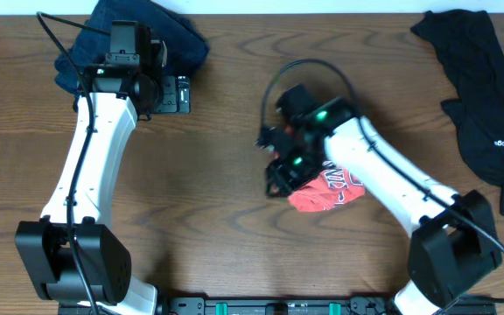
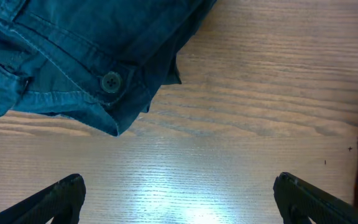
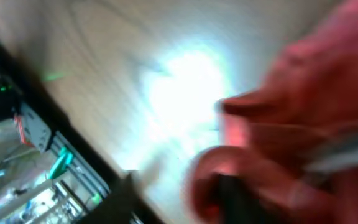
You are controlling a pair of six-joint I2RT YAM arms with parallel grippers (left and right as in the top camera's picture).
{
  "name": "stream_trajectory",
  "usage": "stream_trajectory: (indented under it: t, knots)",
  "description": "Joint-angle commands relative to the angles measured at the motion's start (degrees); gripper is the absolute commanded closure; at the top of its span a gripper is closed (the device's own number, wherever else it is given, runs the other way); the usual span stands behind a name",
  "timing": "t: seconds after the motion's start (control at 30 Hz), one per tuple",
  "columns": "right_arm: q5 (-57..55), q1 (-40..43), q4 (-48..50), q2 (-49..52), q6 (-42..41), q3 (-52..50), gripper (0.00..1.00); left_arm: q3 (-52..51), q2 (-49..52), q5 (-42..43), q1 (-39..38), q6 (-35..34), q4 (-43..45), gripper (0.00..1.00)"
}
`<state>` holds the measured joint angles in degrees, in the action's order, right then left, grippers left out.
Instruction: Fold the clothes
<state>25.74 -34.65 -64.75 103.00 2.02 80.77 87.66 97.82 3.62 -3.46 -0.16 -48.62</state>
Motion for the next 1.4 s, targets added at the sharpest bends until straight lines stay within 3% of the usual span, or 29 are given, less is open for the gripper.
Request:
stream_trajectory:
  t: [0.0, 0.2, 0.5, 0.77, 1.1, 1.27, 1.37]
  knots:
    - [-1.4, -2.3, 0.1, -1.1, 0.4, 0.1, 0.44, -0.2, 0.3, -0.7, 0.2, 0.3, 0.0, 0.02]
    - [-2.0, 0.4, -1.6, -1.1, 0.4, 3.1, 0.43, -0.2, 0.3, -0.7, 0.2, 0.3, 0.0, 0.02]
    - [-4.9, 11.8, 0.0, -1.2, -3.3, 9.0, 0.35, -0.2, 0.3, -0.7, 0.2, 0.3, -0.2, 0.02]
    - [-11.9, 17.7, 1.8, -1.0, -6.9, 7.0, 0.29, -0.2, 0.3, -0.7, 0.2, 0.3, -0.1, 0.02]
    - [-16.3, 18.5, 6.4, -0.9, -15.0, 0.1, 0.32, -0.2, 0.3, -0.7, 0.2, 0.3, 0.0, 0.02]
    - [-16.3, 18.5, 12.3, -0.9, -18.5, -4.1, 0.39, -0.2, 0.3, -0.7, 0.2, 0.3, 0.0, 0.02]
    - [-16.3, 18.5, 15.3, -0.9, -20.0, -5.8, 0.62, -0.2, 0.3, -0.7, 0.2, 0.3, 0.0, 0.02]
